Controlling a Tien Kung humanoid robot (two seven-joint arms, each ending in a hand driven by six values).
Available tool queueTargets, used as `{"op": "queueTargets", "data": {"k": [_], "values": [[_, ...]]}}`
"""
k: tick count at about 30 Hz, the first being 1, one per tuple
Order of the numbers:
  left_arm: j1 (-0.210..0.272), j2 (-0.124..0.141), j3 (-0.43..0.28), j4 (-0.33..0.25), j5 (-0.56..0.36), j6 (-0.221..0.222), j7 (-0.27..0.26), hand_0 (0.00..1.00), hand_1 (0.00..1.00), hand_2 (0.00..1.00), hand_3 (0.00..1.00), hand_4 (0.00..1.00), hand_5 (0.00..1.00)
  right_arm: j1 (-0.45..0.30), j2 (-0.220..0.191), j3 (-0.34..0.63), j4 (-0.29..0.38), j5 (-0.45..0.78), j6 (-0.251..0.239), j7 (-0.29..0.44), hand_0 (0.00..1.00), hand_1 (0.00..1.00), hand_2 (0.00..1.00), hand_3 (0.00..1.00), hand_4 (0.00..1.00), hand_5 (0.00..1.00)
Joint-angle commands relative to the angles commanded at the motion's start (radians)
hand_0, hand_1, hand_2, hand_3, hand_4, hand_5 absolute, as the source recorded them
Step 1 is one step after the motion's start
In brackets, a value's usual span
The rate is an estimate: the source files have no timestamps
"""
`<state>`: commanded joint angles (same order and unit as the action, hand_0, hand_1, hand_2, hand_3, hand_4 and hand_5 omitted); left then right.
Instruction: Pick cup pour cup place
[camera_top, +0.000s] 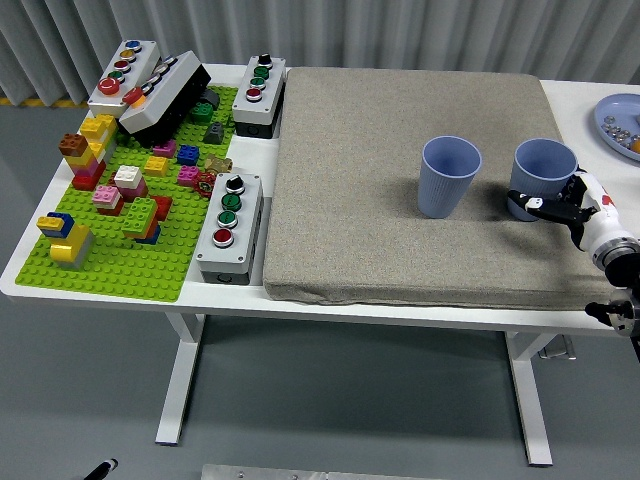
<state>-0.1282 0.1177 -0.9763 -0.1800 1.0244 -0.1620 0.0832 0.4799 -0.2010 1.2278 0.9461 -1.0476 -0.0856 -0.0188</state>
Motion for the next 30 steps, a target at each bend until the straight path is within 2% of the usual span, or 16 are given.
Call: {"op": "queueTargets", "data": {"k": [7, 25, 30], "values": [[0.002, 0.000, -0.004, 0.000, 0.000, 0.001, 0.000, 0.836, 0.813, 0.861, 0.778, 0.616, 0.998, -0.024, -0.020, 0.018, 0.028, -0.007, 0.002, -0.007, 0.988, 0.983, 0.998, 0.998, 0.887, 0.235], [0.022, -0.001, -0.018, 0.000, -0.001, 0.000, 0.002, 0.836, 0.812, 0.861, 0.778, 0.616, 0.998, -0.177, -0.108, 0.063, 0.186, -0.013, 0.012, -0.022, 0.984, 0.975, 0.998, 0.998, 0.882, 0.238], [0.022, 0.000, -0.017, 0.000, -0.001, 0.000, 0.002, 0.836, 0.812, 0.861, 0.778, 0.616, 0.998, -0.185, -0.113, 0.068, 0.204, -0.013, 0.010, -0.023, 0.984, 0.969, 0.998, 0.998, 0.880, 0.237]]}}
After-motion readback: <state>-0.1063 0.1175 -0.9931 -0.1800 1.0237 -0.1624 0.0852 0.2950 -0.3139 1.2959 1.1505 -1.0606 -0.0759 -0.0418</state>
